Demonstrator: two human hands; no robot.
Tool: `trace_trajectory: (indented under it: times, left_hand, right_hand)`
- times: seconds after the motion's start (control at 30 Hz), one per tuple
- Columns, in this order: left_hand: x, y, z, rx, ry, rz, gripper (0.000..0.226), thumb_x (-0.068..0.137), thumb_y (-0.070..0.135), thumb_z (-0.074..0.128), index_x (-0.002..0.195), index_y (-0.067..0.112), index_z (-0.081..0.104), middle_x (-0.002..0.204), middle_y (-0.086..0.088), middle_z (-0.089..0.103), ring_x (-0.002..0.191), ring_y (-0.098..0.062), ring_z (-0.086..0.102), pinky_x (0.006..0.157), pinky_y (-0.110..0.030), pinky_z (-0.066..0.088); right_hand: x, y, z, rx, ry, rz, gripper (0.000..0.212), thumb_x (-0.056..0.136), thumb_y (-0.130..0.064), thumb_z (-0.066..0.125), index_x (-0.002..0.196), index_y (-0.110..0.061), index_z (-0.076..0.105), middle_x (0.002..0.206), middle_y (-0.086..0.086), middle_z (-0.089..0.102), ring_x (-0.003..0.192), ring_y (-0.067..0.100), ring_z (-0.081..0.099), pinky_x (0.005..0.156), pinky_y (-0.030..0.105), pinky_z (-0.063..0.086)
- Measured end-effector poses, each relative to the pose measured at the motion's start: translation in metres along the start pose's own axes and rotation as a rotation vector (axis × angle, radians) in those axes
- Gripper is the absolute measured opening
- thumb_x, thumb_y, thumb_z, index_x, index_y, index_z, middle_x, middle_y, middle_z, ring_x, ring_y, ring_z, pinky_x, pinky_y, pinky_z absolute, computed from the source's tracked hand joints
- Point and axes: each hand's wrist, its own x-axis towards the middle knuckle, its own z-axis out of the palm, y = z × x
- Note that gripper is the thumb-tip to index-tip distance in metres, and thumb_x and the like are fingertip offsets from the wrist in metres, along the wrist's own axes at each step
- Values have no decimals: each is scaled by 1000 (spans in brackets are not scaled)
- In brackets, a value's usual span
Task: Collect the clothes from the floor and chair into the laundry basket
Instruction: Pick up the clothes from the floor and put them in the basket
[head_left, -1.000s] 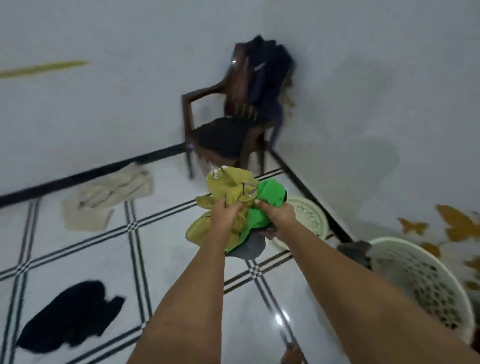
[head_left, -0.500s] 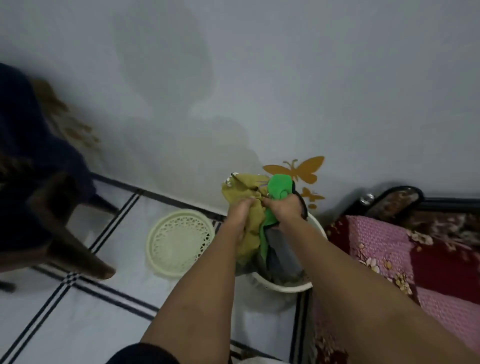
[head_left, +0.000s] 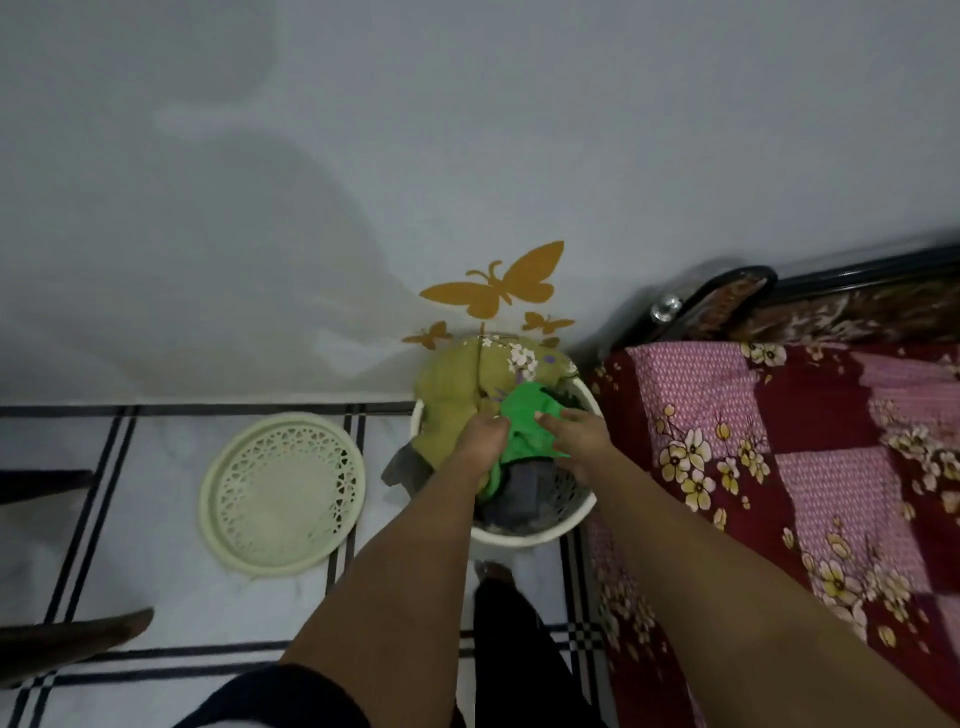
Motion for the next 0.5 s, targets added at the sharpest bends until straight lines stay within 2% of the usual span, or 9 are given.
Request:
trace_trajectory:
  times: [0.03, 0.1, 0.17, 0.2, 0.23, 0.3, 0.37, 0.43, 0.5]
  left_hand:
    - [-2, 0, -1, -18, 13, -19, 29, 95, 22, 39, 90, 3, 62, 87, -14, 59, 82, -30, 59, 79, -32, 47]
    - [-3, 1, -3, -35, 63, -81, 29, 99, 18, 35, 78, 13, 55, 80, -7, 51, 72, -19, 50, 68, -29, 42]
    - [-9, 6, -12, -63, 101, -71, 30, 99, 21, 34, 107, 10, 61, 107, -14, 60, 96, -28, 57, 84, -32, 48]
    - [-13, 6, -19, -96, 157, -55, 36, 98, 23, 35, 122, 9, 58, 122, -16, 59, 109, -33, 56, 95, -36, 49]
    - [-19, 7, -27, -109, 197, -47, 40, 96, 25, 36, 129, 10, 54, 130, -15, 57, 115, -34, 55, 100, -39, 47]
    - [-31, 7, -43, -132, 274, -33, 43, 96, 26, 38, 134, 11, 50, 134, -12, 54, 121, -33, 51, 102, -37, 44]
    - [-50, 6, -61, -204, 380, 9, 44, 97, 23, 38, 137, 7, 47, 140, -12, 49, 127, -32, 47, 104, -37, 40]
    - [-80, -10, -87, -280, 510, 55, 43, 97, 20, 38, 136, 4, 47, 144, -12, 46, 131, -29, 45, 109, -37, 38]
    - [-104, -28, -104, -339, 586, 53, 36, 98, 19, 37, 130, 6, 50, 138, -9, 49, 126, -25, 47, 101, -32, 42]
  right_hand:
    - [1, 0, 1, -25, -17, -1, 63, 85, -17, 69, 139, 1, 42, 136, 18, 52, 119, 33, 53, 92, 37, 47]
    - [5, -2, 5, -91, -58, -24, 63, 85, -25, 69, 138, -2, 44, 141, 14, 50, 126, 33, 50, 104, 41, 44]
    - [-4, -13, 10, -185, -144, -84, 58, 87, -27, 66, 137, -3, 47, 139, 5, 51, 128, 30, 47, 108, 40, 41]
    - [-10, -20, 15, -238, -187, -127, 56, 89, -26, 64, 137, -3, 47, 136, 1, 50, 129, 29, 47, 107, 37, 41]
    - [-16, -27, 21, -299, -227, -154, 56, 90, -26, 63, 138, -2, 46, 139, 5, 50, 129, 29, 47, 104, 34, 41]
    - [-27, -38, 35, -400, -292, -223, 56, 90, -26, 62, 138, -2, 46, 142, 15, 50, 128, 30, 49, 100, 32, 42]
    - [-48, -47, 55, -512, -374, -309, 55, 90, -28, 61, 136, 0, 48, 140, 21, 51, 127, 33, 50, 102, 37, 42]
    - [-77, -47, 85, -621, -486, -380, 56, 89, -27, 62, 136, 0, 48, 140, 19, 51, 128, 32, 50, 106, 37, 40]
    - [-100, -44, 107, -686, -561, -448, 53, 90, -22, 62, 134, 4, 49, 138, 19, 53, 127, 32, 50, 103, 34, 40]
